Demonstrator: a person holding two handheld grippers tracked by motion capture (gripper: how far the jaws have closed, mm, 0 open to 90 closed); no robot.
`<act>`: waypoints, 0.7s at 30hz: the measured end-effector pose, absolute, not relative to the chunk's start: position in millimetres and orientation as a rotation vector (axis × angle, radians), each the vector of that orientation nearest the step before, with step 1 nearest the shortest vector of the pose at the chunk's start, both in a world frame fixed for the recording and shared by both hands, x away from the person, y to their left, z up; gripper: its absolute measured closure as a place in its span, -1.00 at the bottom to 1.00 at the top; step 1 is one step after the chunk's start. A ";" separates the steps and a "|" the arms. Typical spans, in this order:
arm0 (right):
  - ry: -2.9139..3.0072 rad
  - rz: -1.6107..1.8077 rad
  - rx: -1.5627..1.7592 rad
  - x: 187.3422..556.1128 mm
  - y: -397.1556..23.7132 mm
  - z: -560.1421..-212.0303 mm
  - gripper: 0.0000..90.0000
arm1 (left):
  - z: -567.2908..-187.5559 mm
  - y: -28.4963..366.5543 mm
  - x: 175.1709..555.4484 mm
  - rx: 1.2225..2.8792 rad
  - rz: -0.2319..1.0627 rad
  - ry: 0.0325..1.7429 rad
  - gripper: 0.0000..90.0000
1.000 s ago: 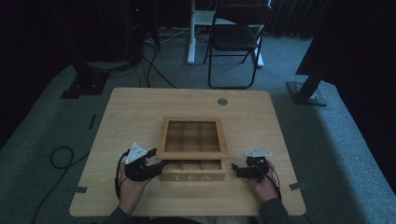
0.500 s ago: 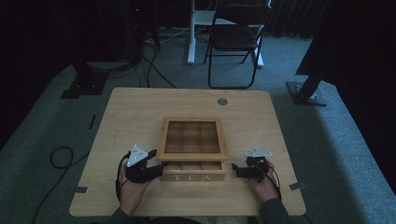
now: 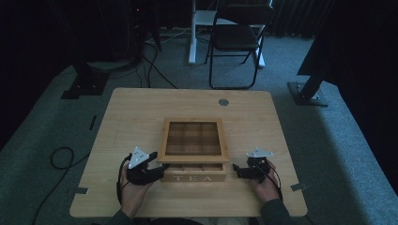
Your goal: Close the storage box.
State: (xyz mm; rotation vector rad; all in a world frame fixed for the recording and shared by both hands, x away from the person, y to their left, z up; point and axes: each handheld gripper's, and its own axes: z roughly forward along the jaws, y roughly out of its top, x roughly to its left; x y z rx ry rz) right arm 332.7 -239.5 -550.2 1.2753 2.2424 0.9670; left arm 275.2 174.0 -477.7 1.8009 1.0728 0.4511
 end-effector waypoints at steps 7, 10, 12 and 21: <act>2.240 0.966 1.277 332.0 -239.3 -550.2 -0.70 | -482.2 173.6 272.8 1.807 0.448 1.087 -0.21; 2.242 0.965 1.274 331.4 -239.2 -550.2 -0.70 | -485.8 174.0 270.7 1.816 0.440 1.098 -0.23; 2.241 0.965 1.274 331.3 -239.1 -550.3 -0.70 | -488.7 174.4 269.6 1.826 0.439 1.099 -0.23; 2.241 0.965 1.275 331.2 -239.1 -550.3 -0.70 | -497.4 175.9 266.5 1.837 0.375 1.129 -0.26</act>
